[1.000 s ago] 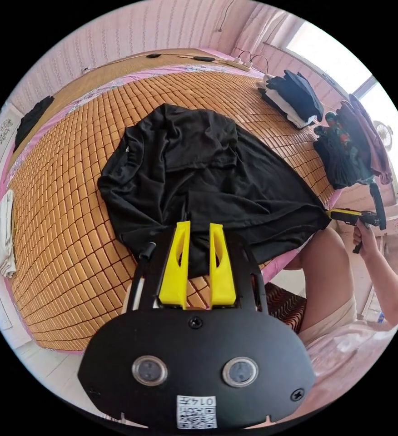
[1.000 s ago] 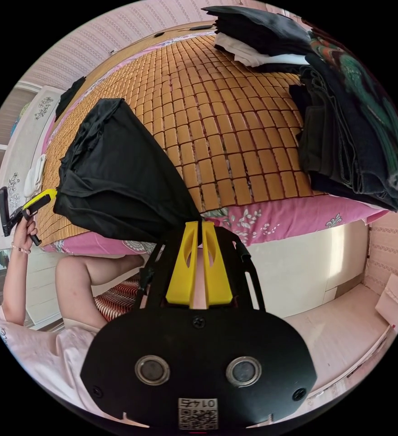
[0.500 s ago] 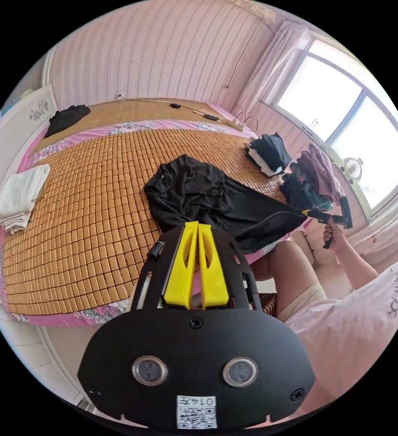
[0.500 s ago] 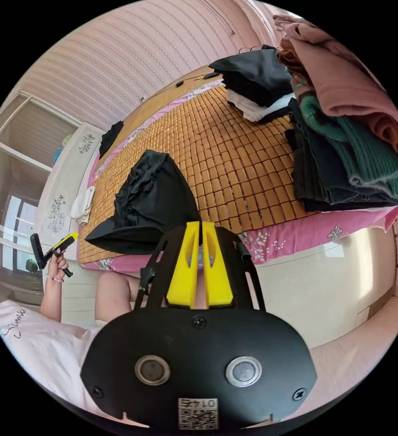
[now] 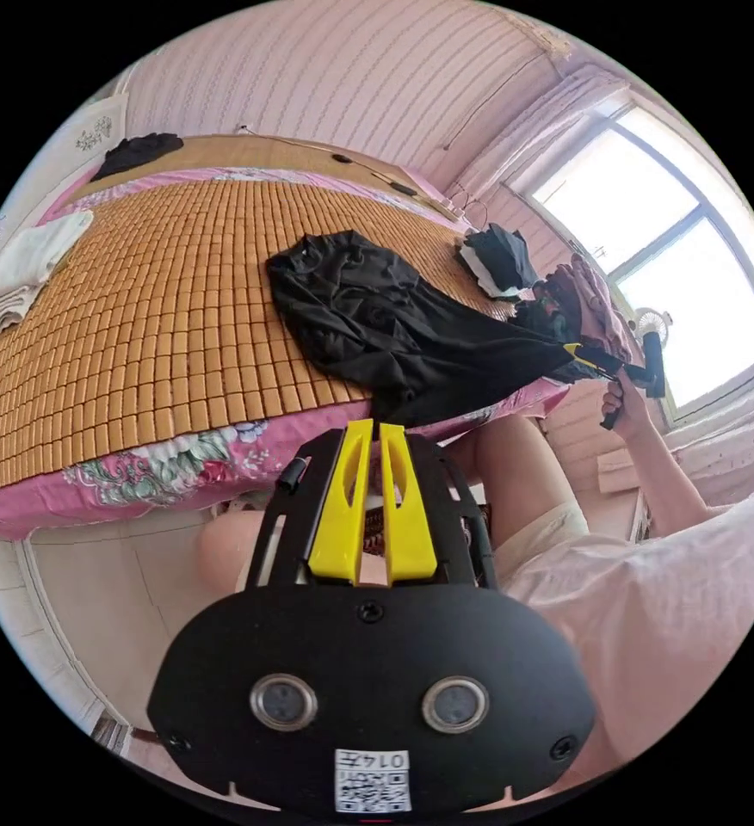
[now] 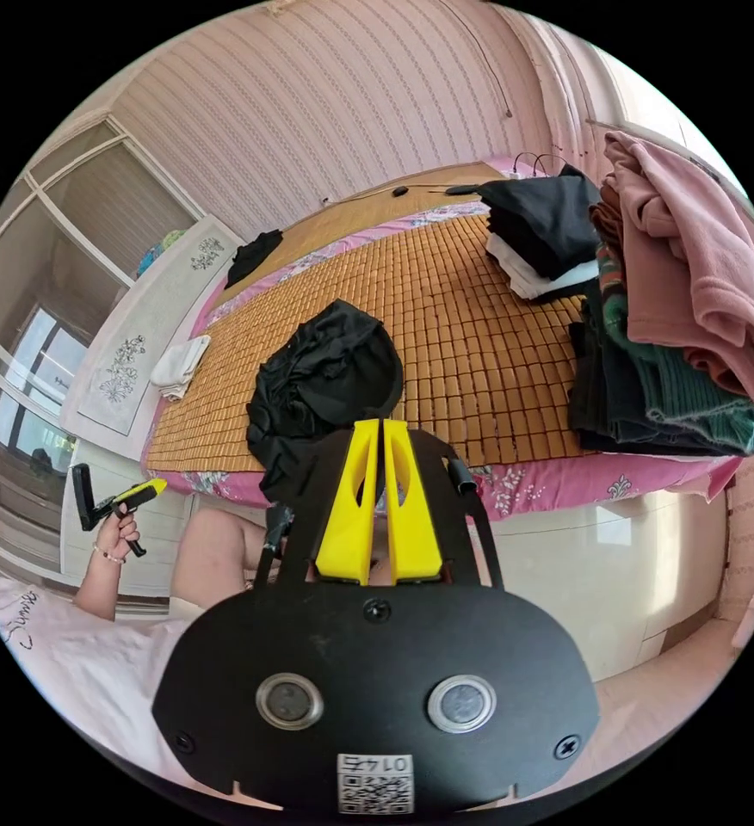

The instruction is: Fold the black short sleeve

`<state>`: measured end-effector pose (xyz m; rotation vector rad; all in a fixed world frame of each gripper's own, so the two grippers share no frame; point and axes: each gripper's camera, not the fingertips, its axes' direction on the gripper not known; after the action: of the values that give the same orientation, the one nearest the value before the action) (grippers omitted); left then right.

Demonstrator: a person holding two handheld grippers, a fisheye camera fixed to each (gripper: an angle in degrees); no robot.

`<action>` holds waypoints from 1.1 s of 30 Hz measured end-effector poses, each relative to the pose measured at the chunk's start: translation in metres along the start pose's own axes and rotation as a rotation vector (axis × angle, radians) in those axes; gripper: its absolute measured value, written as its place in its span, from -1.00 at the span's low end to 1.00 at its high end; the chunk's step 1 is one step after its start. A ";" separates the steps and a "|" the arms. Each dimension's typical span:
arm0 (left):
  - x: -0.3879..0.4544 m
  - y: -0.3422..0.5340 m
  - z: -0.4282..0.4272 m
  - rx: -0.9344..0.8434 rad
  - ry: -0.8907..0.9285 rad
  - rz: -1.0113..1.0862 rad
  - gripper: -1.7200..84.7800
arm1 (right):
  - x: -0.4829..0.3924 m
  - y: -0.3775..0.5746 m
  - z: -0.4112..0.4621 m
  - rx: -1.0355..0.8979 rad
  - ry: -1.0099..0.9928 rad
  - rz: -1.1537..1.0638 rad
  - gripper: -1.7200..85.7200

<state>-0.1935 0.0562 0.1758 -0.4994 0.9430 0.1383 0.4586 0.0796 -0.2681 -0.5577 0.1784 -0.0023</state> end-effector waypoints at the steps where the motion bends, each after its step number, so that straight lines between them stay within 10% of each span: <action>1: 0.013 -0.004 0.026 -0.074 -0.027 0.019 -0.86 | 0.002 0.006 0.003 -0.020 0.007 0.006 -0.95; 18: 0.093 -0.037 0.105 -0.356 -0.136 0.022 -0.96 | 0.034 0.032 -0.015 -0.032 -0.045 0.098 -0.95; 33: 0.138 0.090 -0.262 0.506 0.124 -0.022 -0.98 | 0.003 0.057 -0.124 0.286 -0.350 0.003 -0.95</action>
<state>-0.3357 -0.0009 -0.0937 -0.0500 1.0492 -0.1529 0.4377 0.0623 -0.4019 -0.2653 -0.1610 0.0715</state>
